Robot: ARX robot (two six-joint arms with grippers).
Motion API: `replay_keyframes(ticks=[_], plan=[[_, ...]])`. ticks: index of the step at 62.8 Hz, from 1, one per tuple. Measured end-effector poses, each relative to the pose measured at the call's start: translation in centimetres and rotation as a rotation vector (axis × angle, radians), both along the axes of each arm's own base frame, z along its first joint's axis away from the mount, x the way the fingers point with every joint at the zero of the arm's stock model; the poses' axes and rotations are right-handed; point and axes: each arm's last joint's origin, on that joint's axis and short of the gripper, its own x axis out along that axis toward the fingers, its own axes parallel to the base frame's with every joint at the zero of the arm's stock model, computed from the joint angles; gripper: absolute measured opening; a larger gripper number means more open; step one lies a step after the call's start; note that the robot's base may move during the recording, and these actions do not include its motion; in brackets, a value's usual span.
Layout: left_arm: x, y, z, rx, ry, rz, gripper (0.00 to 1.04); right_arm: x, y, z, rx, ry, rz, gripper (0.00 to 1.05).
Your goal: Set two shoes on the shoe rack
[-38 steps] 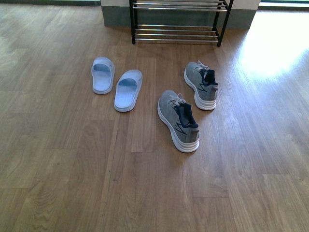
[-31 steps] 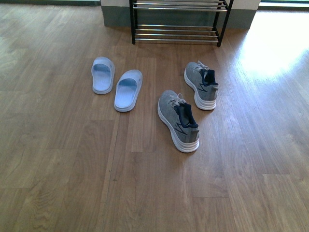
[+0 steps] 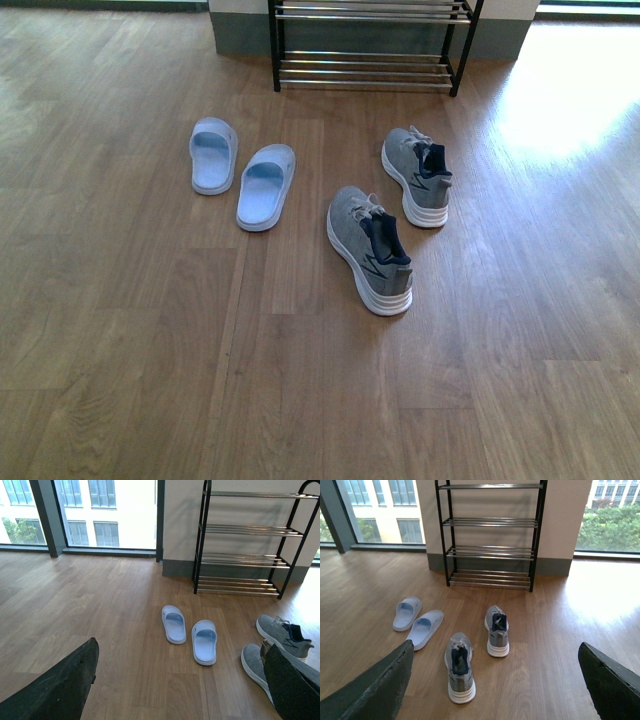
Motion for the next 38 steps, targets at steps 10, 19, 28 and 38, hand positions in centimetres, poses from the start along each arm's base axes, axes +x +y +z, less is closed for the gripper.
replay_keyframes(ticks=[10,19,28,38], plan=[[0.0,0.0,0.0,0.0,0.0,0.0,0.95,0.0,0.0,0.0,0.0,0.0,0.0,0.95],[0.0,0.0,0.0,0.0,0.0,0.0,0.95,0.0,0.0,0.0,0.0,0.0,0.0,0.95],[0.0,0.0,0.0,0.0,0.0,0.0,0.95,0.0,0.0,0.0,0.0,0.0,0.0,0.95],[0.0,0.0,0.0,0.0,0.0,0.0,0.95,0.0,0.0,0.0,0.0,0.0,0.0,0.95]])
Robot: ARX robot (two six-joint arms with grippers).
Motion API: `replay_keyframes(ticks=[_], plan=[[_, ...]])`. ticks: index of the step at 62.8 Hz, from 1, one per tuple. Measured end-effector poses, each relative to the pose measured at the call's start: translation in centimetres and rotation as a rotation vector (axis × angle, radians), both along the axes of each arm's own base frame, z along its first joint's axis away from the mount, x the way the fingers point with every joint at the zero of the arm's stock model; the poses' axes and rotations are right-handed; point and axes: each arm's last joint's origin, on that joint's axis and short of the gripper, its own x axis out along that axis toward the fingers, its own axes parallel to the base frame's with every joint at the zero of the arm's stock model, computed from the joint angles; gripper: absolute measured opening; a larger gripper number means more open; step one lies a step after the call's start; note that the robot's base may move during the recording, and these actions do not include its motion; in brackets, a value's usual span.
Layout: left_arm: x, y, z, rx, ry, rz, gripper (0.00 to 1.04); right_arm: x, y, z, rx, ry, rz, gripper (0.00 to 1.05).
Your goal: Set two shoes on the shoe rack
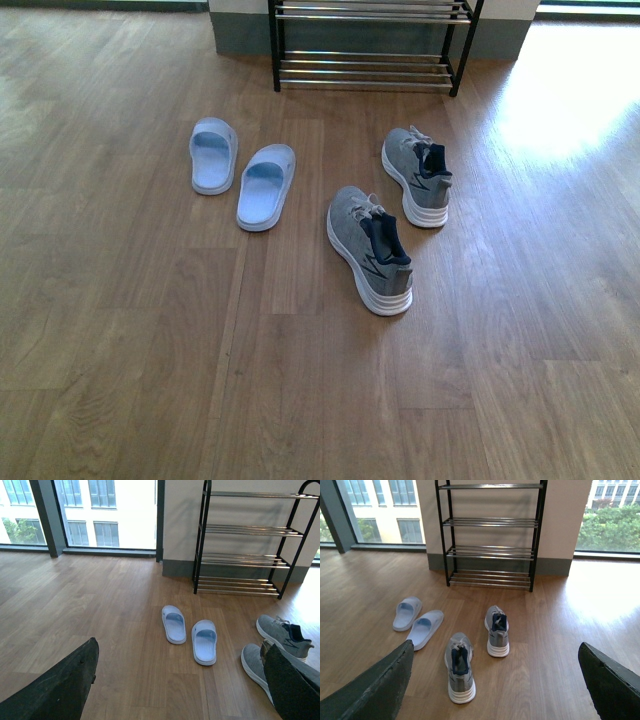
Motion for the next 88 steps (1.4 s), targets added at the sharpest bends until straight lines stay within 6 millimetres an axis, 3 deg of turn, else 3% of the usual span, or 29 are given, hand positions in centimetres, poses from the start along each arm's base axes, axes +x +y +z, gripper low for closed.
replay_keyframes(ticks=[88], plan=[[0.0,0.0,0.0,0.0,0.0,0.0,0.95,0.0,0.0,0.0,0.0,0.0,0.0,0.95]])
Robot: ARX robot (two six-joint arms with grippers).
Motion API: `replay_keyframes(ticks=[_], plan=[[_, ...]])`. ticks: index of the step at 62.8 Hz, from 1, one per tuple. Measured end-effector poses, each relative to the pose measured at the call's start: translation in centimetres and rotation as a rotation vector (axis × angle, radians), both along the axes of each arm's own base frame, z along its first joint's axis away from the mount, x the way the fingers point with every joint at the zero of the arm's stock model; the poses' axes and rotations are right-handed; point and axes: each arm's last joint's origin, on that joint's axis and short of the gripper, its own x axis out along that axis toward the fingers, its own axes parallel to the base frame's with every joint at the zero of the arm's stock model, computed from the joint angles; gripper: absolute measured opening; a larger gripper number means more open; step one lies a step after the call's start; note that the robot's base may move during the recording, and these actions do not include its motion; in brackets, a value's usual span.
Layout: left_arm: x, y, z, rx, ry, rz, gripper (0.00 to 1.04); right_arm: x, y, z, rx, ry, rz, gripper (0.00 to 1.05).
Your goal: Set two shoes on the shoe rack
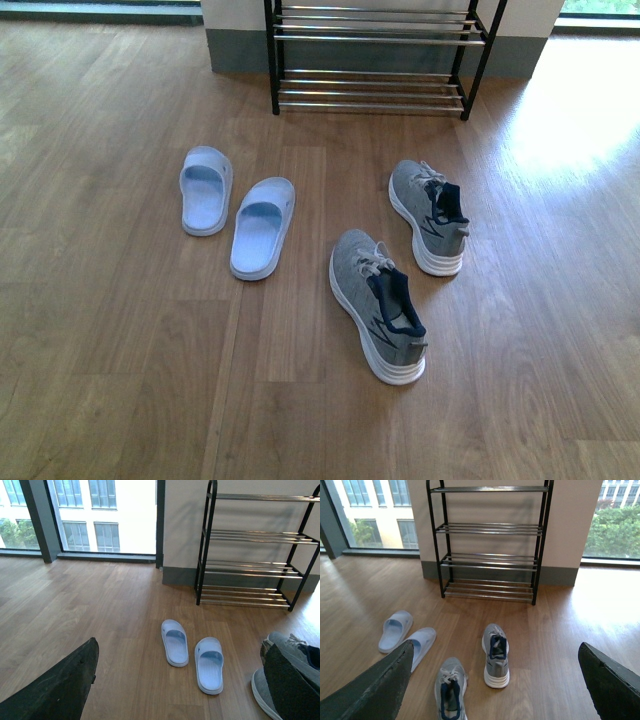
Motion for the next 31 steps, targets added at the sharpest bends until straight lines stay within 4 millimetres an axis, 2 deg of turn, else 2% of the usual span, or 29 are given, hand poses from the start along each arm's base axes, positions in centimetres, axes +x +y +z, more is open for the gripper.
replay_keyframes(ticks=[31], plan=[[0.0,0.0,-0.01,0.0,0.0,0.0,0.95,0.0,0.0,0.0,0.0,0.0,0.0,0.95]])
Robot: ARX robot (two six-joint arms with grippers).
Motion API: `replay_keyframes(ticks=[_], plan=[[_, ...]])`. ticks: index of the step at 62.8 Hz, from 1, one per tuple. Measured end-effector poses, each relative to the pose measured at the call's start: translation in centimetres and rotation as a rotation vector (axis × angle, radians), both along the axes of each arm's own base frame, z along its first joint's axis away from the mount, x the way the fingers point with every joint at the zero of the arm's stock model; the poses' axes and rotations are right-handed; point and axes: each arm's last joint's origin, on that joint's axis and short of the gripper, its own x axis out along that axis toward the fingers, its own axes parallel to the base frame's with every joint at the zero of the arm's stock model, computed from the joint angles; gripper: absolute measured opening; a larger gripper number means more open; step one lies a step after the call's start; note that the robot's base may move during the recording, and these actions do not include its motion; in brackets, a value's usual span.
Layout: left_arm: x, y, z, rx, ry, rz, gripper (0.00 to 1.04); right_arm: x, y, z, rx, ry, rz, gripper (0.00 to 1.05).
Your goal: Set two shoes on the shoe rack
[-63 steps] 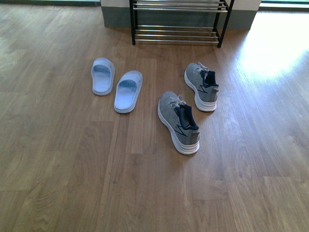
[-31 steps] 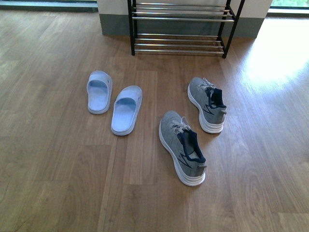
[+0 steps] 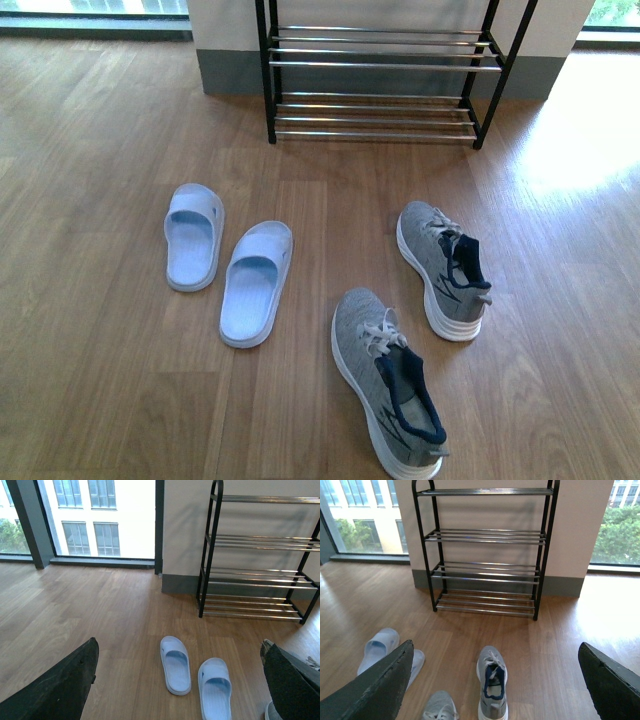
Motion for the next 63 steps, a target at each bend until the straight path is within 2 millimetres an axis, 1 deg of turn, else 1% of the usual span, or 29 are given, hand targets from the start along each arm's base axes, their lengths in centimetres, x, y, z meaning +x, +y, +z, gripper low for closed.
replay_keyframes(ticks=[38,44,46,52,55,59,60,63], plan=[[0.0,0.0,0.0,0.0,0.0,0.0,0.95,0.0,0.0,0.0,0.001,0.002,-0.004,0.95],[0.0,0.0,0.0,0.0,0.0,0.0,0.95,0.3,0.1,-0.5,0.047,0.113,-0.122,0.95],[0.0,0.0,0.0,0.0,0.0,0.0,0.95,0.6,0.2,-0.6,0.048,0.143,-0.132,0.95],[0.0,0.0,0.0,0.0,0.0,0.0,0.95,1.9,0.4,0.0,0.064,0.197,-0.108,0.95],[0.0,0.0,0.0,0.0,0.0,0.0,0.95,3.0,0.4,0.5,0.067,0.222,-0.1,0.95],[0.0,0.0,0.0,0.0,0.0,0.0,0.95,5.3,0.2,0.8,0.07,0.274,-0.097,0.95],[0.0,0.0,0.0,0.0,0.0,0.0,0.95,5.6,0.2,0.8,0.07,0.281,-0.095,0.95],[0.0,0.0,0.0,0.0,0.0,0.0,0.95,7.8,0.0,0.5,0.068,0.325,-0.102,0.95]])
